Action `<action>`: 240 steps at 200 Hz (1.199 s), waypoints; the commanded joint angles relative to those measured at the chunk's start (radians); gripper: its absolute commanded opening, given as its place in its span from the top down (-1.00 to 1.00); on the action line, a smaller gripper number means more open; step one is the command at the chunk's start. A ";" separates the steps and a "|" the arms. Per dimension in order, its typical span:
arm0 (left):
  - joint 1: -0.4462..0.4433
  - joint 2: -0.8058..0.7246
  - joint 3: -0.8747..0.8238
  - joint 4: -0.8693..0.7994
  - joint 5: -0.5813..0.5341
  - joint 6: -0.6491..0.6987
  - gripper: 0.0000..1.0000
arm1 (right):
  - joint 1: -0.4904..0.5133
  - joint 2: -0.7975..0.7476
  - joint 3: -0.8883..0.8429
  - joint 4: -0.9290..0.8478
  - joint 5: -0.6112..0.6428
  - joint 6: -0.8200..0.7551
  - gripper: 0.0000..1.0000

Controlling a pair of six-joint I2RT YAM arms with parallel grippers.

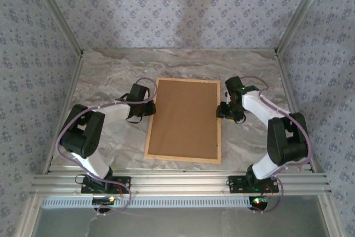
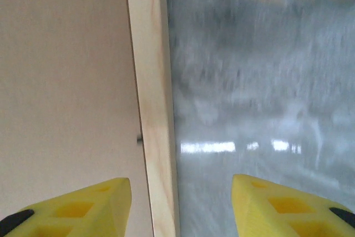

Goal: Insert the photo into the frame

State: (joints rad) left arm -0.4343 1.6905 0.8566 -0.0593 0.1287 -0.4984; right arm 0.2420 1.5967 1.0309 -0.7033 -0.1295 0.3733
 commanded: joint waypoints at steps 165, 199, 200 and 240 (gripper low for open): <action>0.015 0.012 0.169 -0.171 -0.055 0.038 0.10 | -0.043 0.315 0.153 0.157 -0.019 -0.094 0.61; 0.059 0.046 0.271 -0.212 -0.056 0.057 0.04 | -0.044 0.325 0.199 0.167 -0.033 -0.113 0.62; 0.060 0.047 0.273 -0.214 -0.056 0.058 0.04 | -0.044 0.325 0.200 0.166 -0.033 -0.114 0.62; 0.096 0.138 0.390 -0.279 -0.050 0.079 0.18 | -0.060 0.335 0.213 0.185 -0.054 -0.124 0.62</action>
State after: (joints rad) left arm -0.3511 1.7725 1.1858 -0.2615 0.0845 -0.4484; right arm 0.2005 1.8904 1.2289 -0.5423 -0.2031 0.2710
